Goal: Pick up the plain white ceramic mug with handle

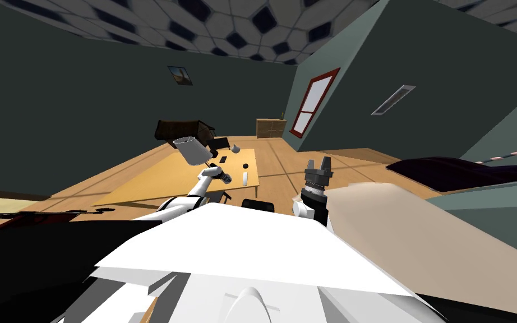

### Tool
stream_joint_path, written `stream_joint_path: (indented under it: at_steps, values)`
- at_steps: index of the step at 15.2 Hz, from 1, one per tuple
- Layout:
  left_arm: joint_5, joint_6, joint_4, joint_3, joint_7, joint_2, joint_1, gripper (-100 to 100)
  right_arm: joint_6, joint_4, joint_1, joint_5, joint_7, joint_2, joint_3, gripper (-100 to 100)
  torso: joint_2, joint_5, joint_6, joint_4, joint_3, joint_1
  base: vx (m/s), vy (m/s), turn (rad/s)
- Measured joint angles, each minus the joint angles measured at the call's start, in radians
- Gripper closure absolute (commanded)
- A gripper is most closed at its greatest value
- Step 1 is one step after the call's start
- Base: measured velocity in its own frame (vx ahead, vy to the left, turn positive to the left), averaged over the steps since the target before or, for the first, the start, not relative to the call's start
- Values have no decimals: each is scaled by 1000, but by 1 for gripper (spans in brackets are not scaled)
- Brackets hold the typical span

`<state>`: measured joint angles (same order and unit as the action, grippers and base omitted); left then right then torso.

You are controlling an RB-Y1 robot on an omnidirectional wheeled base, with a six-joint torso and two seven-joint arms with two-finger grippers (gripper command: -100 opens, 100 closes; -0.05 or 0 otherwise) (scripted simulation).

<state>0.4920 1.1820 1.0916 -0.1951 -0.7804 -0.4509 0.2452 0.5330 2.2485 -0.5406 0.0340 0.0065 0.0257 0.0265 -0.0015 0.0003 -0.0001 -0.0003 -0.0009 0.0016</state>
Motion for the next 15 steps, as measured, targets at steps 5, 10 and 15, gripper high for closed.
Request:
stream_joint_path:
  at_steps: [5,10,15]
  values:
    - [14,45,-53,-5,-20,0,22,-100,0,0,0,0,0,0,0,0,0,0,0,0,0,-1,25,21,-18]
    - [4,-3,-87,-7,0,19,15,100,0,0,0,0,0,0,0,0,-1,0,0,0,-1,-2,31,3,8]
    - [6,9,-78,-6,-6,14,18,100,0,0,0,0,0,0,0,0,1,-1,1,1,1,-1,-20,-3,-11]
